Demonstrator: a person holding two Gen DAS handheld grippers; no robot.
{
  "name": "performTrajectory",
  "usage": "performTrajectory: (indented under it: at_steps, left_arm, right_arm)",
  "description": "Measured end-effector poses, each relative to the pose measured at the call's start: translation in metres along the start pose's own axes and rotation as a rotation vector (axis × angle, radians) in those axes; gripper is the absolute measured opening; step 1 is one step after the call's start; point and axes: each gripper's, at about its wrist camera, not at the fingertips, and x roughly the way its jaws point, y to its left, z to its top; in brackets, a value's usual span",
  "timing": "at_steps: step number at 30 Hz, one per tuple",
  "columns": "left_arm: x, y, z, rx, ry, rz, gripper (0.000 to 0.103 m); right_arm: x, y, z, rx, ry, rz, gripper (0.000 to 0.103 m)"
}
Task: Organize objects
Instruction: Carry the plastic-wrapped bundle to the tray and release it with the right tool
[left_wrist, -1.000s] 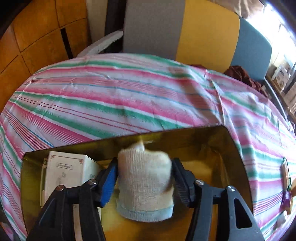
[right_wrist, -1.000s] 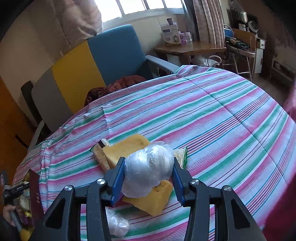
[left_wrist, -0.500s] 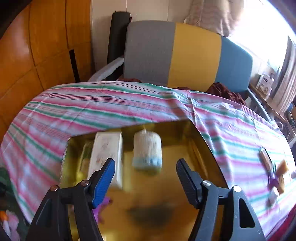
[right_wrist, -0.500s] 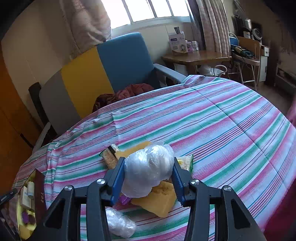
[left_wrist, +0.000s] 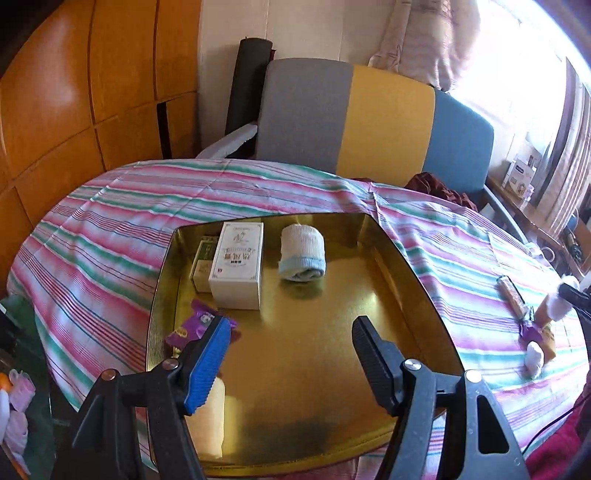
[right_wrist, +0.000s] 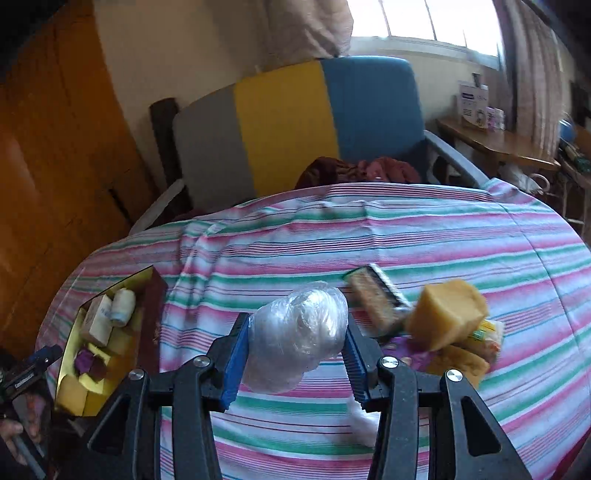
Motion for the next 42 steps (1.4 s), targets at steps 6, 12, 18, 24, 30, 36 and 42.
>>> performTrajectory:
  at_steps: [6,12,18,24,30,36,42]
  left_arm:
    - [0.001,0.009,-0.01,-0.025,0.01,-0.02,0.069]
    - [0.002,0.019,-0.017,-0.046,0.01,-0.019,0.069]
    - [0.003,0.031,-0.021,-0.071,0.018,-0.022,0.069]
    - [0.0,0.046,-0.023,-0.118,0.014,-0.041,0.068]
    - [0.002,0.059,-0.024,-0.151,0.017,-0.042,0.068]
    - [0.007,0.065,-0.026,-0.168,0.03,-0.04,0.067]
    - [0.008,0.066,-0.026,-0.173,0.034,-0.035,0.067]
  right_arm:
    - [0.031,0.089,-0.007,-0.173,0.081,0.124,0.048]
    - [0.062,0.157,-0.01,-0.313,0.139,0.194,0.048]
    - [0.093,0.205,-0.01,-0.419,0.189,0.206,0.048]
    - [0.132,0.239,-0.003,-0.515,0.234,0.184,0.048]
    - [0.185,0.267,0.005,-0.607,0.3,0.119,0.05]
    - [0.227,0.284,0.004,-0.666,0.333,0.046,0.053]
    - [0.227,0.28,0.006,-0.617,0.312,0.08,0.076]
